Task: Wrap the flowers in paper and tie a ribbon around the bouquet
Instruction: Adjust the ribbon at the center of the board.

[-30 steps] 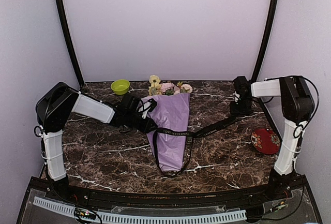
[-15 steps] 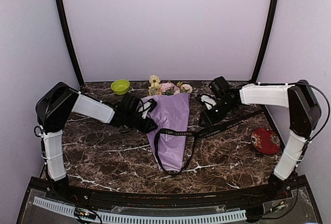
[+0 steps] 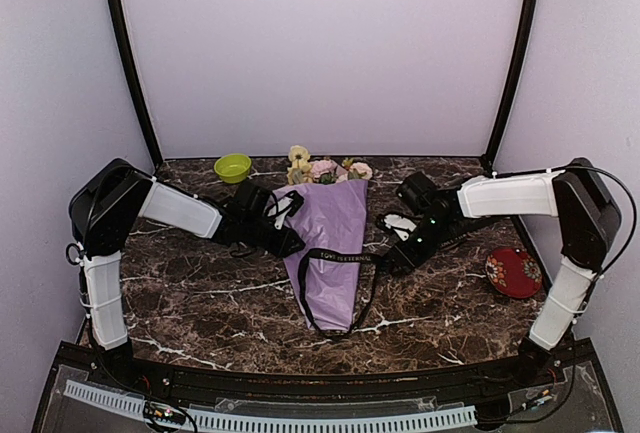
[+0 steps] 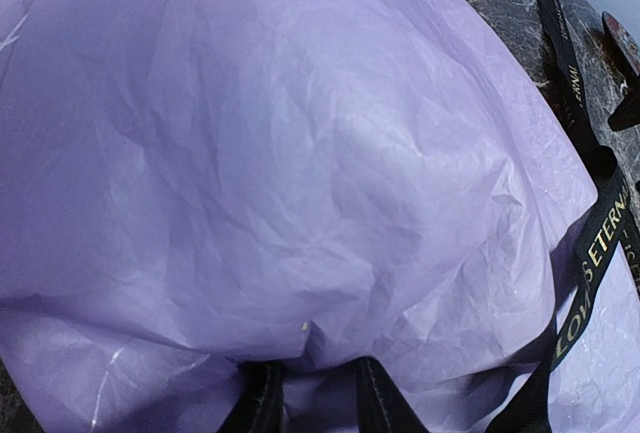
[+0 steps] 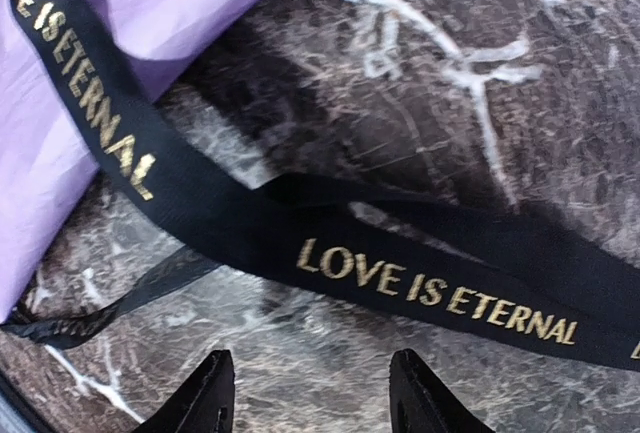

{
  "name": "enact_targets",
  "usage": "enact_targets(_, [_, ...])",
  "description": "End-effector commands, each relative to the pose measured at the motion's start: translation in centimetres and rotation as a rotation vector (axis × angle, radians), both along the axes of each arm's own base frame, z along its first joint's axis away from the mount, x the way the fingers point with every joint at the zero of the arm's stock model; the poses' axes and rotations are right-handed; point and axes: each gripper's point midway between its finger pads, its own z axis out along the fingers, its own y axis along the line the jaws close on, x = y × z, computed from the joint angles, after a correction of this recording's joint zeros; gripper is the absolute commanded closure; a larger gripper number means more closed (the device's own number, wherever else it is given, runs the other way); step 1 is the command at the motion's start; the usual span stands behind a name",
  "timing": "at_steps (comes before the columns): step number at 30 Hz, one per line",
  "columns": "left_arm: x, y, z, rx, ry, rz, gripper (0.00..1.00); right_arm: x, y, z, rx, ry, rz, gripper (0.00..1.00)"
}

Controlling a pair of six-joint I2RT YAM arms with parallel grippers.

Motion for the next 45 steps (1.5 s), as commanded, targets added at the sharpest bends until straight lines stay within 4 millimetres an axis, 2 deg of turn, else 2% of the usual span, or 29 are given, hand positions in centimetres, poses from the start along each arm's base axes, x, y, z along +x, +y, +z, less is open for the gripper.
enact_targets(1, [-3.5, 5.4, -6.4, 0.211, 0.200, 0.068, 0.73, 2.5, 0.1, 0.4, -0.035, -0.140, 0.000, 0.47])
enact_targets(6, [-3.6, 5.4, -6.5, 0.215, 0.206, 0.070, 0.73, 3.6, 1.0, 0.8, -0.013, -0.189, 0.042, 0.48])
enact_targets(11, [-3.7, 5.6, -6.6, 0.223, 0.208, 0.071, 0.73, 2.5, 2.5, -0.1, 0.025, -0.086, 0.116, 0.52])
enact_targets(14, [-3.8, 5.6, -6.7, 0.222, 0.209, 0.066, 0.73, 2.1, 2.3, -0.9, 0.012, -0.062, 0.124, 0.52])
enact_targets(18, [-3.7, 5.5, -6.6, 0.215, 0.204, 0.066, 0.73, 2.8, 2.0, -1.7, -0.028, -0.069, 0.103, 0.51])
enact_targets(23, [-3.7, 5.4, -6.5, 0.218, 0.203, 0.060, 0.73, 3.6, 2.6, -1.9, -0.018, -0.082, 0.102, 0.54])
enact_targets(25, [-3.8, 5.5, -6.6, 0.220, 0.207, 0.059, 0.73, 3.7, 2.9, -1.7, -0.008, -0.085, 0.106, 0.61])
enact_targets(31, [-3.8, 5.7, -6.7, 0.228, 0.206, 0.063, 0.73, 3.3, 2.6, -1.6, -0.012, -0.078, 0.116, 0.92])
enact_targets(34, [-3.8, 5.5, -6.6, 0.220, 0.208, 0.057, 0.73, 3.4, 2.2, -0.8, -0.016, -0.105, 0.092, 1.00])
enact_targets(38, [-3.7, 5.6, -6.6, 0.228, 0.201, 0.062, 0.73, 4.0, 1.8, 1.1, 0.017, -0.154, 0.051, 1.00])
enact_targets(41, [-3.7, 5.5, -6.6, 0.223, 0.205, 0.055, 0.73, 3.7, 2.0, 2.3, 0.050, -0.152, 0.054, 1.00])
enact_targets(44, [-3.7, 5.6, -6.6, 0.227, 0.199, 0.059, 0.73, 2.3, 3.2, 2.4, 0.076, -0.149, 0.115, 0.89])
enact_targets(45, [-3.7, 5.6, -6.6, 0.228, 0.200, 0.062, 0.73, 1.5, 3.0, 1.5, 0.058, -0.135, 0.128, 0.86])
